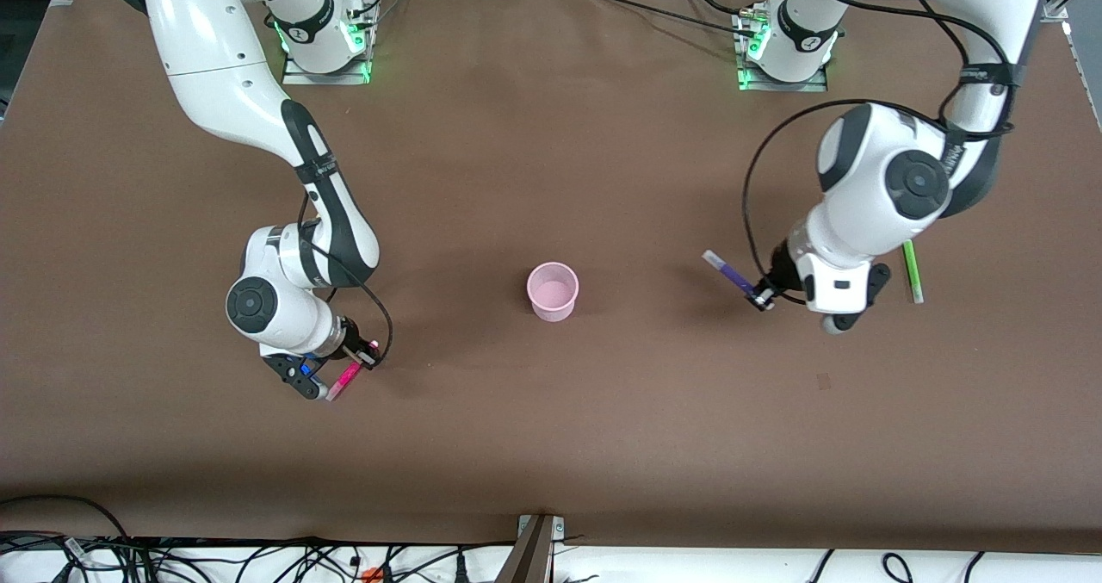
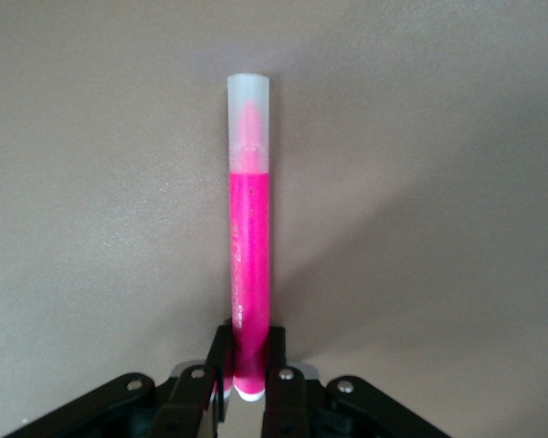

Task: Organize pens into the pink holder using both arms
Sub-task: 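Lift the blue marker with the left gripper and carry it over the cup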

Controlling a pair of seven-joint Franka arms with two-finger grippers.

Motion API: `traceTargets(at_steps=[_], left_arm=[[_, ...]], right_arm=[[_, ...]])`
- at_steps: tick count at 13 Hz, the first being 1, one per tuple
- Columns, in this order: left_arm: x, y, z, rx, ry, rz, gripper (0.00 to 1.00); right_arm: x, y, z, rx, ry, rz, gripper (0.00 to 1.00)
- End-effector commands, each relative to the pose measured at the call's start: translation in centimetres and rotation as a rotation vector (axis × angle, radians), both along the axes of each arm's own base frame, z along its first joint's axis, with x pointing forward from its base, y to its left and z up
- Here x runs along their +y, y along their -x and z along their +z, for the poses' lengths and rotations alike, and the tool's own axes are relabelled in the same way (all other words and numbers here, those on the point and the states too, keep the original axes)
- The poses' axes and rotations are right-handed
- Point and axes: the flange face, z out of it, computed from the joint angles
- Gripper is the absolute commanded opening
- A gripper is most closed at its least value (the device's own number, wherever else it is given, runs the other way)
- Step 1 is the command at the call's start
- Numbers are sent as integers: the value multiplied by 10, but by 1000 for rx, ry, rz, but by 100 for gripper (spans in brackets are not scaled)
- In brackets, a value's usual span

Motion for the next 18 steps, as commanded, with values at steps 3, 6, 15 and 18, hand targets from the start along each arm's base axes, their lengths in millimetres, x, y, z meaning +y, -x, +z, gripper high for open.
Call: traceTargets(at_steps=[3,6,15,18], left_arm=[[-88,-14,12,-27,60,11,0],[-133,-7,-12,-36,70,-17,0],[-217,10,-32,-249,-96,86,0],[-252,31,-40,-329,-142,96,0]], right_arm=[[-2,0,53,109,-48,48,0],[-10,5,95,221,-206,32,0],[-64,23,251,473,-531,89,0],[-68,23,271,440,-545,98,0]])
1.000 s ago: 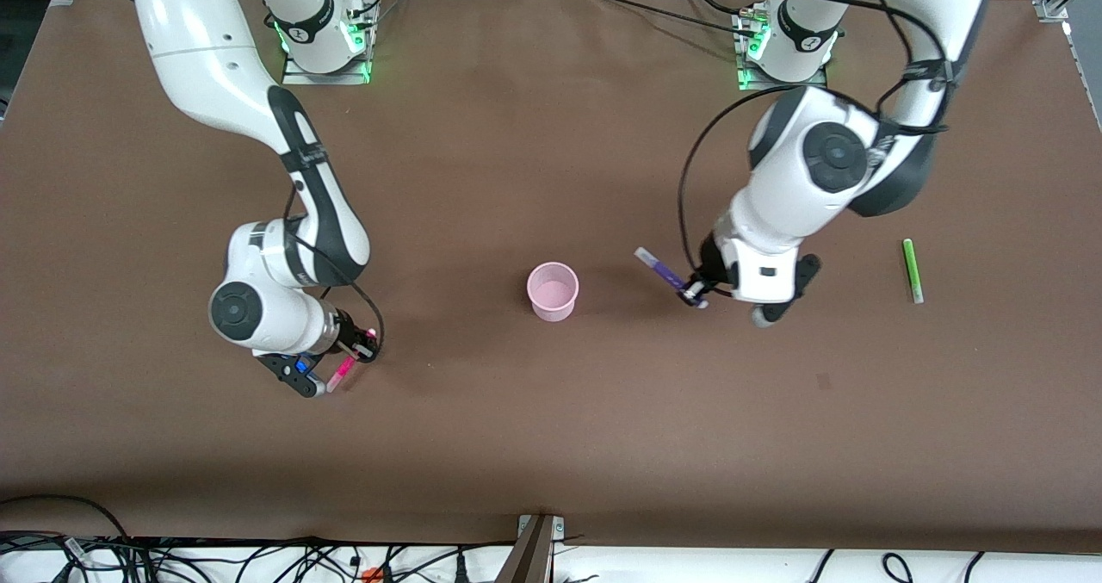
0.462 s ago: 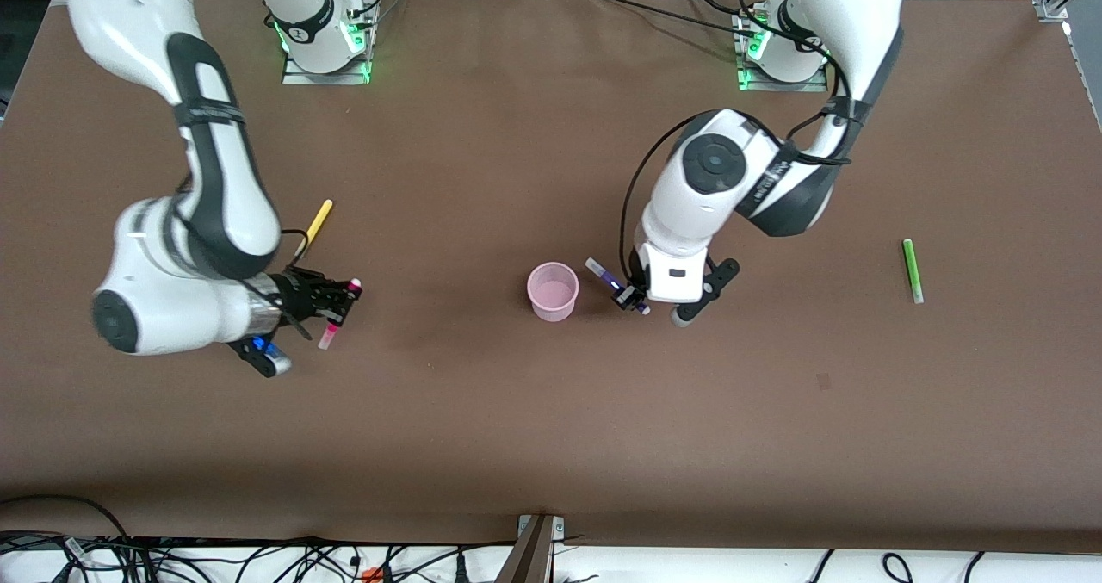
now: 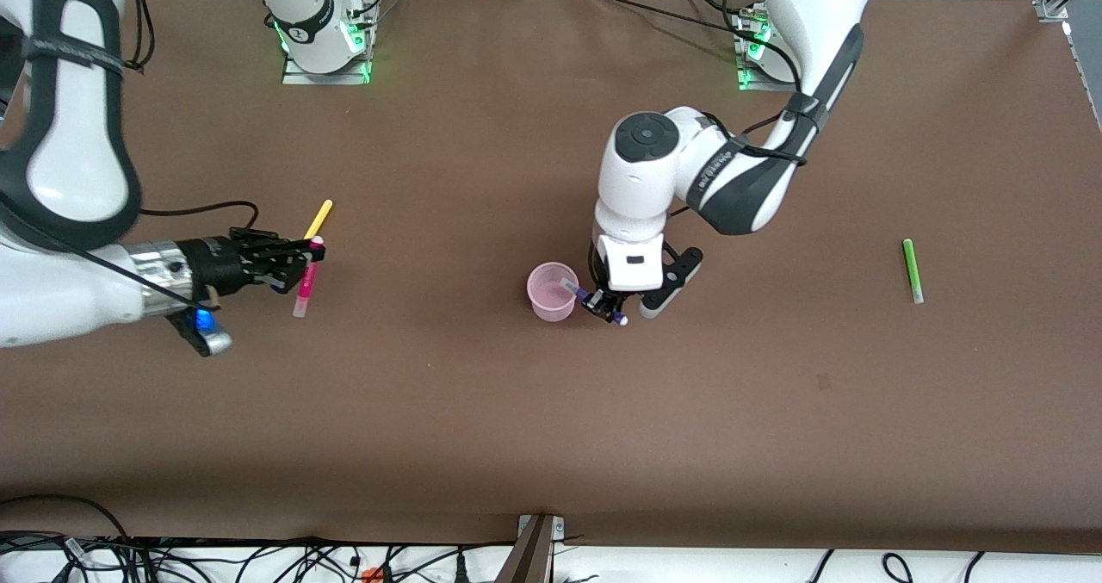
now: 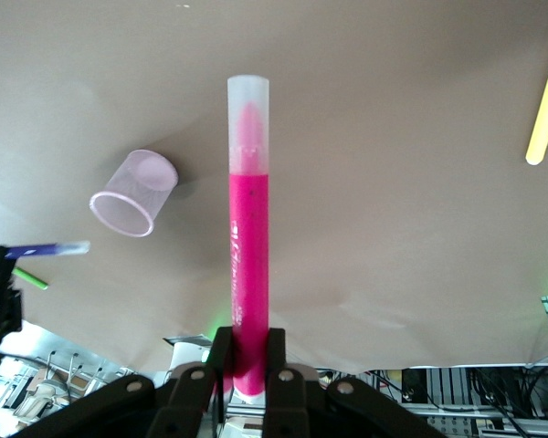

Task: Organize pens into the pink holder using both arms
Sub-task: 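Lift the blue marker with the left gripper and carry it over the cup, then lower the blue marker into the pink cup with the left gripper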

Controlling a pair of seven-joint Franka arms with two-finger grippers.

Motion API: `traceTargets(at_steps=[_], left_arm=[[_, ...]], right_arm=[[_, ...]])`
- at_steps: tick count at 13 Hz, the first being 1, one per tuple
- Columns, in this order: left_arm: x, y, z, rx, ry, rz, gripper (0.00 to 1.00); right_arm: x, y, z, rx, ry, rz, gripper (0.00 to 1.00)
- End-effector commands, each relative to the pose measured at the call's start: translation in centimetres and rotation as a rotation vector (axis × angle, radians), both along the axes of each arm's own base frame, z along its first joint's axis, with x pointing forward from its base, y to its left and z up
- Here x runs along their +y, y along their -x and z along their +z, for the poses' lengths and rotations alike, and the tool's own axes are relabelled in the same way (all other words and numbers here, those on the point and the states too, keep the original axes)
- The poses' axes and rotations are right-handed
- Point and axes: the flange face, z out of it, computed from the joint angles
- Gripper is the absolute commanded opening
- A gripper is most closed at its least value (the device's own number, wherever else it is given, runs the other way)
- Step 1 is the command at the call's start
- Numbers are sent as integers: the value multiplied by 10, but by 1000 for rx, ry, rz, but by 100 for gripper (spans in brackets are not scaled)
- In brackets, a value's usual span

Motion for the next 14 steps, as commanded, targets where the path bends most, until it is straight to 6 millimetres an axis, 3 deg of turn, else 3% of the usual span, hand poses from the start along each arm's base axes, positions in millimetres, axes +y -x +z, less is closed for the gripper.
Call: traceTargets(at_steps=[1,3,8,9,14], left_arm=[[-33,14,-15,-83,-52,28,0],[-42,21,-27,-130,-91,27,0],[-48,30,-39,-139,-166,9,0],[-51,33,-51,-132,-181,-2,0],[-67,48,-54,-156,-199,-27,0]], right_arm=[[5,1,7,1,-59,9,0],[16,0,10,33,-155,-22,0],[21,1,-2,104,-204,-71,0],[17,0,-3,104,-209,-79,0],[17,0,-5,112,-216,-83,0]])
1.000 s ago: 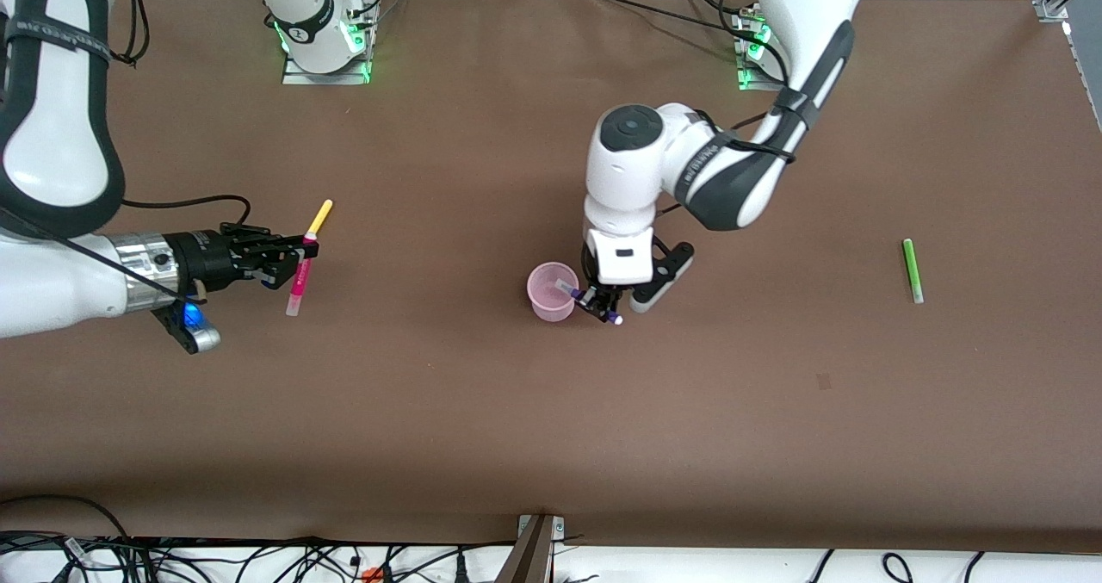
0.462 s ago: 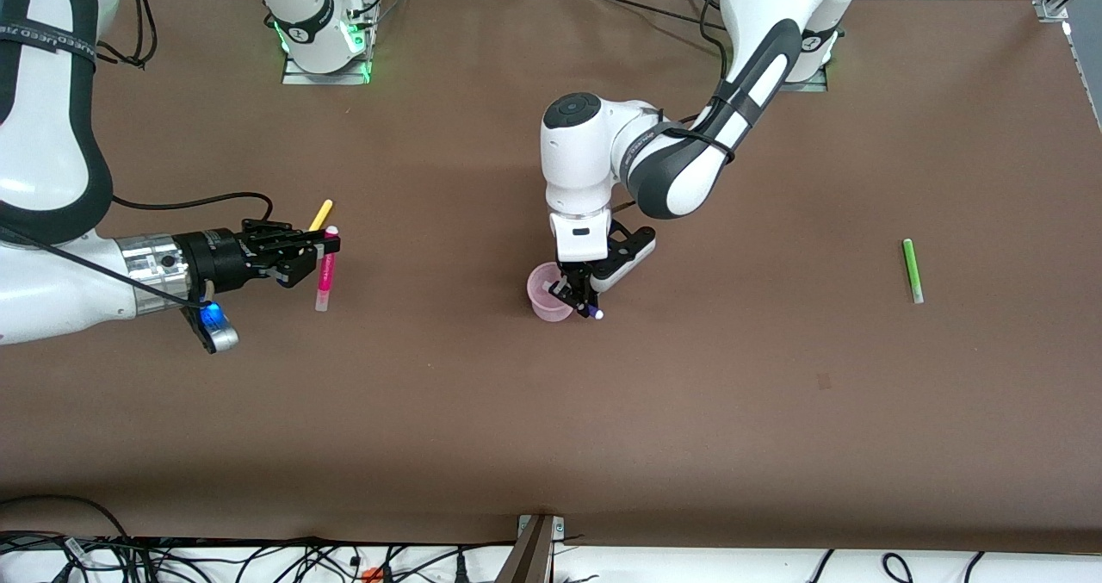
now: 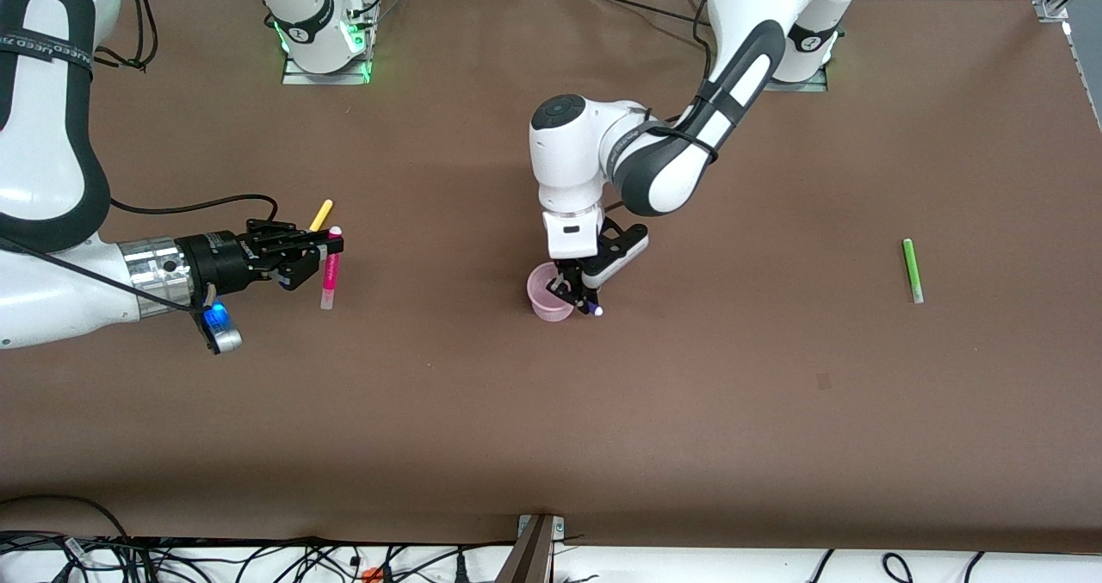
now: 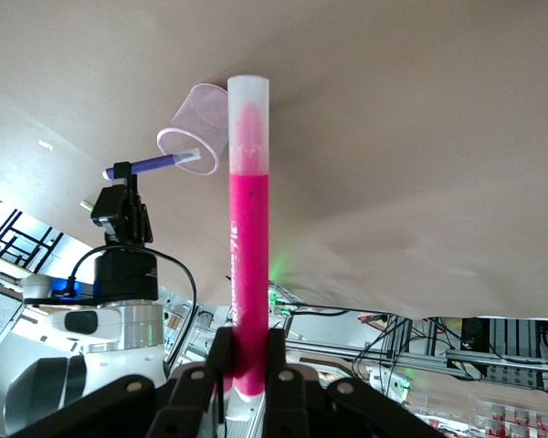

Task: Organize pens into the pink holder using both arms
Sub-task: 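Lower the blue marker into the pink cup with the left gripper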

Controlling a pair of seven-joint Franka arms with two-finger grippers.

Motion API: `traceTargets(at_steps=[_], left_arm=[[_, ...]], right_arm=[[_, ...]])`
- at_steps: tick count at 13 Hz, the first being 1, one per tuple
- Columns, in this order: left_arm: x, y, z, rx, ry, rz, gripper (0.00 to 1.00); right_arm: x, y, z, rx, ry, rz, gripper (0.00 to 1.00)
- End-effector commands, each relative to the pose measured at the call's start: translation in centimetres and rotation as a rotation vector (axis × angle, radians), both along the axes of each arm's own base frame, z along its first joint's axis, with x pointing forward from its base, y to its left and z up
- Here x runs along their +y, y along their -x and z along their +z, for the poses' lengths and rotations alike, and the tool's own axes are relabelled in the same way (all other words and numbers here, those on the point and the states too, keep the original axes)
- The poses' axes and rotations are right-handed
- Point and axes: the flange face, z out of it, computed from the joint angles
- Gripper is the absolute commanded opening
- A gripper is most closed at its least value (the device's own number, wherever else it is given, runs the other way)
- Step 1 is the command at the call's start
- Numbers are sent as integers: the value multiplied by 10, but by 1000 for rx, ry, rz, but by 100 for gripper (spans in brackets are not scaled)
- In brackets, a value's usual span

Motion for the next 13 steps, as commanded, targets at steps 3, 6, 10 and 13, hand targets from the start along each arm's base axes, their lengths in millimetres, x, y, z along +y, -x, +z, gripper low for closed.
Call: traceTargets(at_steps=[3,6,10,13], left_arm=[[-5,-4,2,-47,-35,12,0],[-4,-5,2,-55,-56,22,0],[-11,-2,1,-63,-51,23,6],[-12,-9,7,-81,-40,38,53]], right_arm=[[0,3,0,28,-27,-8,0],[3,4,-1,31,-27,-5,0],[2,5,-6,37,-30,-2,0],[2,6,-6,38,-31,-1,0]])
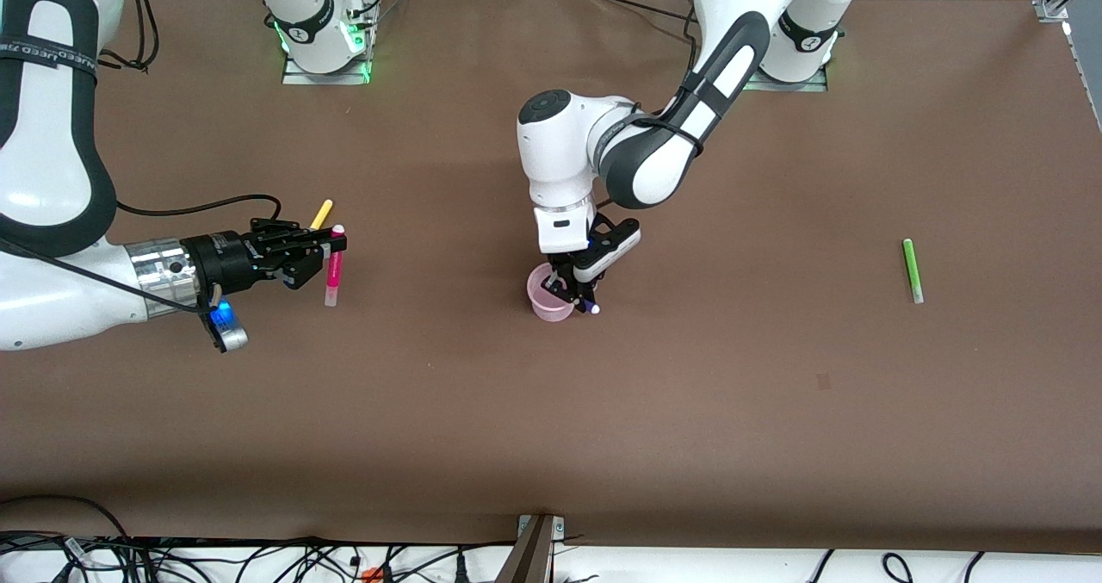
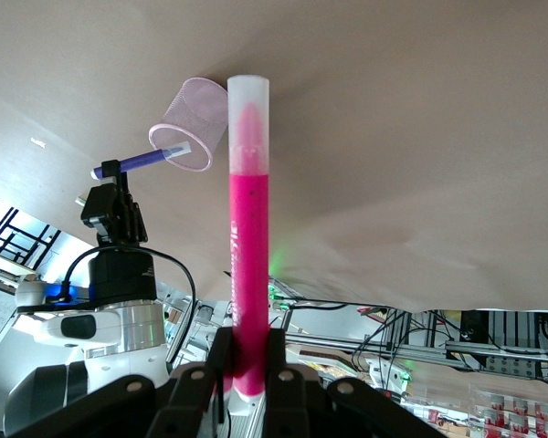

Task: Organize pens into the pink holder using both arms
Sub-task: 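Lower the blue marker into the pink cup with the left gripper, then release the blue marker and withdraw the left gripper while the right gripper approaches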

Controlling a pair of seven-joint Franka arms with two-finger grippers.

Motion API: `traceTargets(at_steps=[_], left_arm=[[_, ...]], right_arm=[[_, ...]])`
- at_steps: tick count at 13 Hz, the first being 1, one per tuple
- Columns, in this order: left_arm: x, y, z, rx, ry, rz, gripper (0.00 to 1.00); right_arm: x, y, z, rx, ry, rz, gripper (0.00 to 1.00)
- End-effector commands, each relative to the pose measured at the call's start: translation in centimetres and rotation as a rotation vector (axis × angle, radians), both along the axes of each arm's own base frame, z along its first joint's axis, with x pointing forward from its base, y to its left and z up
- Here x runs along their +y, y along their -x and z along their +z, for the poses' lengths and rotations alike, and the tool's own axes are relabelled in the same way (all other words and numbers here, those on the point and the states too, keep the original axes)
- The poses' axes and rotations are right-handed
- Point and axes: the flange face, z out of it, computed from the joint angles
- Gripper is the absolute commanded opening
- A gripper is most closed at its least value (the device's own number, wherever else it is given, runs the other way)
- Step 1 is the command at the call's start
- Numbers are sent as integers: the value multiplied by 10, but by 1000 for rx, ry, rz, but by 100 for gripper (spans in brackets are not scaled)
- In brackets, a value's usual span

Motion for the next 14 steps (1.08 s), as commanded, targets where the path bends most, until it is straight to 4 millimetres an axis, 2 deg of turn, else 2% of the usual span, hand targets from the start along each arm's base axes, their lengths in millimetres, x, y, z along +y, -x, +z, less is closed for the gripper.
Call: traceTargets(at_steps=[1,3,4,6,8,10,12,13,14], left_arm=[[-6,-6,6,-43,-12,16,53],[-5,-6,6,-43,-18,21,54],[-2,-9,11,-46,-20,24,58],[9,-25,39,-70,-5,53,65],[42,-55,59,-53,19,89,76],[76,-74,88,41,56,49,88],[118,-91,118,153,83,-13,91],[143,-98,135,192,87,-35,94],[169,-103,149,246,95,-66,98]], right_arm=[[1,3,2,16,-26,-1,0],[-3,4,-3,26,-28,-2,0],[-3,4,-3,27,-27,-3,0],[-3,4,-2,27,-25,-6,0],[1,5,-2,33,-22,-4,0],[15,11,-10,49,-8,10,0],[26,19,-25,87,-15,21,0],[38,24,-32,112,-13,31,0],[61,30,-35,137,-15,42,0]])
